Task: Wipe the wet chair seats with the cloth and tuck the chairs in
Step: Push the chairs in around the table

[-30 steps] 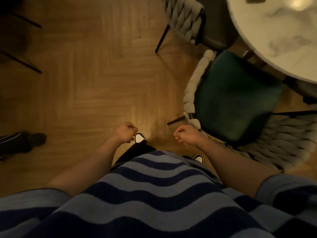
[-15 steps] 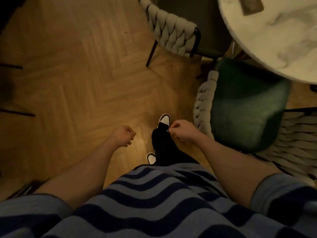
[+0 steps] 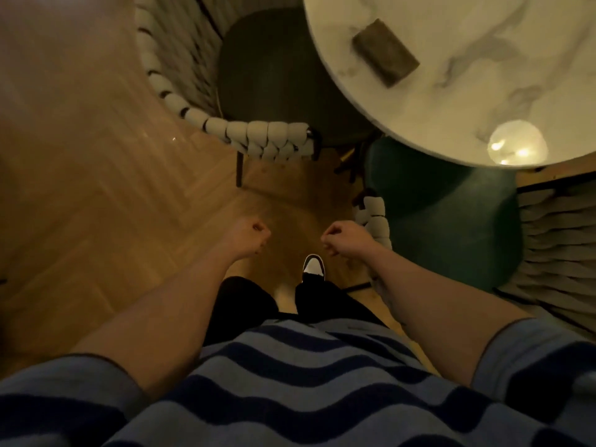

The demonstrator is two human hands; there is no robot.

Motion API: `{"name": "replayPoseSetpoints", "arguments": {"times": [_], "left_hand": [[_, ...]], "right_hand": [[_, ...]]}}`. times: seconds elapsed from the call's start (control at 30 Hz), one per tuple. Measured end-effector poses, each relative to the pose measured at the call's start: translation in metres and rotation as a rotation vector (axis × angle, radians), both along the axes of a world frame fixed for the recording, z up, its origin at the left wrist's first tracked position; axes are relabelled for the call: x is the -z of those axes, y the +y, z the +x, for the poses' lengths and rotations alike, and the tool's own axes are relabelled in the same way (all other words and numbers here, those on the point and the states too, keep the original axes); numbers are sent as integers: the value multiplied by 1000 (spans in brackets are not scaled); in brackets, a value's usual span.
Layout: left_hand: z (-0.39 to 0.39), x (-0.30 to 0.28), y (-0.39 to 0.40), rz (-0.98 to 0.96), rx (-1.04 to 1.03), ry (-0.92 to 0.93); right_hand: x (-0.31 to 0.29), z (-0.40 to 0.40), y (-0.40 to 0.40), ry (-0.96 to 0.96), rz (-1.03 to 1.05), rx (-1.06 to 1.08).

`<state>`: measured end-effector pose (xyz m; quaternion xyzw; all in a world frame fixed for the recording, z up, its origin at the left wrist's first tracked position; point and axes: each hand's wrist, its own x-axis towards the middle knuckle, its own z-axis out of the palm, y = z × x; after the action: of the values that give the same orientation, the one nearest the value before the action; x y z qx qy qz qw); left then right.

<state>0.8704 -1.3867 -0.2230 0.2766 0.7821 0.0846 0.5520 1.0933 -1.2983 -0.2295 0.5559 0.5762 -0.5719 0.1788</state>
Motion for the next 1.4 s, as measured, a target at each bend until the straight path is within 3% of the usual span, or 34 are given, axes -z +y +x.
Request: {"name": "replayPoseSetpoints", "arguments": {"times": [0.33, 0.47, 0.53, 0.67, 0.77, 0.83, 0.93, 1.1, 1.23, 1.4], "left_hand": [[-57, 12, 104, 117, 530, 25], [-69, 7, 132, 248, 731, 73], [-72, 4, 146, 337, 802, 123], [-78, 7, 179, 581, 993, 440], [-83, 25, 197, 510, 1022, 437], [-87, 42, 202, 426, 1050, 433], [-98, 63, 205, 492, 1087, 474], [-101, 65, 208, 678, 1179, 662], [-98, 67, 207, 777, 1191, 795], [-110, 66, 195, 732, 1188, 821]], "right_hand": [[2, -51, 21, -51, 122, 250], [-5, -73, 24, -75, 188, 361], [-6, -75, 24, -97, 236, 403], [-16, -56, 24, -221, 461, 615], [-15, -23, 13, -390, 614, 762], [-3, -1, 0, -480, 526, 741], [21, 20, -13, -556, 399, 608], [42, 34, -16, -731, 600, 287], [46, 32, -19, -760, 670, 245], [46, 41, -42, -771, 640, 244]]}}
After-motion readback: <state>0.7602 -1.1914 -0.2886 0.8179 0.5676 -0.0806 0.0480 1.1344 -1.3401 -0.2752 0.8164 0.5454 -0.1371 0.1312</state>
